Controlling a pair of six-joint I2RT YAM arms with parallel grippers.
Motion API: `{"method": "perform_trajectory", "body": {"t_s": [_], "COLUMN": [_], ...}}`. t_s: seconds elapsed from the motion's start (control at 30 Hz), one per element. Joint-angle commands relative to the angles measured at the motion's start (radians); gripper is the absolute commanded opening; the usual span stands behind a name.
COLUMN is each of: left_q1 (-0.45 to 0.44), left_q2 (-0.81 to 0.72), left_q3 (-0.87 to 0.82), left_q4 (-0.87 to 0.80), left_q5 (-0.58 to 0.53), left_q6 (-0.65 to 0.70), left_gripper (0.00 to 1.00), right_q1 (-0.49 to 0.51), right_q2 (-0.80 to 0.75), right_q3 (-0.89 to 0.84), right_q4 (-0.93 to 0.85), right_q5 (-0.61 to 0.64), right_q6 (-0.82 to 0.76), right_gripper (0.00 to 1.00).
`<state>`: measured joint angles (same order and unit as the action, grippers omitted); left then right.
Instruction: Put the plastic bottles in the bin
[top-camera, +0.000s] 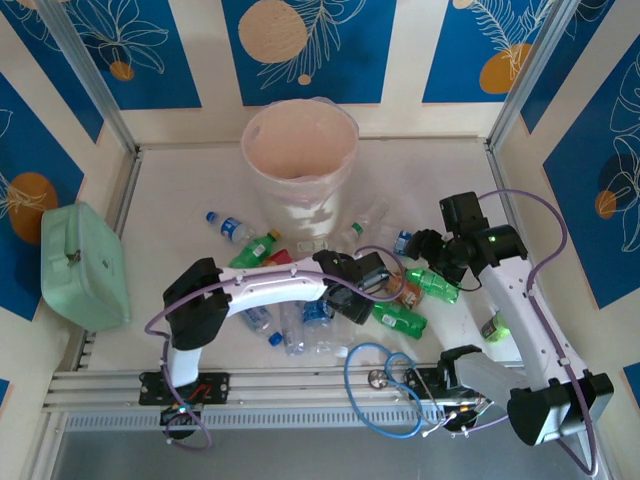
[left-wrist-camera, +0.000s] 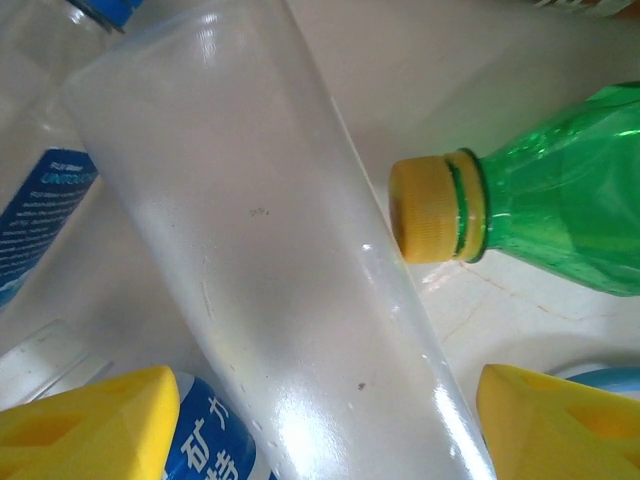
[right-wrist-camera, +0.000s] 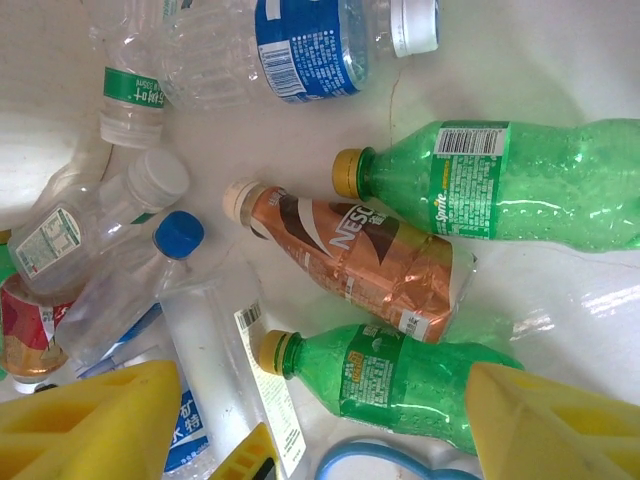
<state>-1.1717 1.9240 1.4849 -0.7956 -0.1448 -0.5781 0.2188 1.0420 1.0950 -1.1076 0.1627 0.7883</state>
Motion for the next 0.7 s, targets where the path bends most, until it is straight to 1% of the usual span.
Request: {"method": "perform_trajectory", "body": {"t_s": [0.0, 0.23, 0.4, 0.47, 0.57, 0.67], "left_q1": [0.009, 0.024, 0.027, 0.03, 0.03, 0.03], "left_q2": [0.044, 0.088, 0.095, 0.094, 0.088, 0.054], "left_q3": [0.032, 0.05, 0.054, 0.049, 0.053, 0.043], "left_q4": [-0.059, -0.059, -0.059, -0.052, -0.055, -0.051], "left_q5": [0.029, 0.068, 0.068, 0.067, 0.061, 0.048], "left_q6": [-0.021, -0.017, -0.015, -0.016, -0.021, -0.033], "left_gripper": [0.77, 0.74, 0.72, 0.69, 0.61, 0.6], "right_q1": [-0.012, -0.028, -0.033, -0.035, -0.035, -0.034], "right_q2": [-0.014, -0.007, -0.005, -0.007, -0.012, -0.02], "right_q3": [0.0, -0.002, 0.011, 0.005, -0.005, -0.006], "right_q4": [0.002, 0.005, -0.001, 0.002, 0.004, 0.002], "right_q5": [-0.041, -0.054, -0.054, -0.053, -0.045, -0.045], "right_q6": [-0.025, -0.025, -0.028, -0.026, -0.024, -0.025], "right_gripper": [0.76, 0.76, 0.76, 0.76, 0.76, 0.76]}}
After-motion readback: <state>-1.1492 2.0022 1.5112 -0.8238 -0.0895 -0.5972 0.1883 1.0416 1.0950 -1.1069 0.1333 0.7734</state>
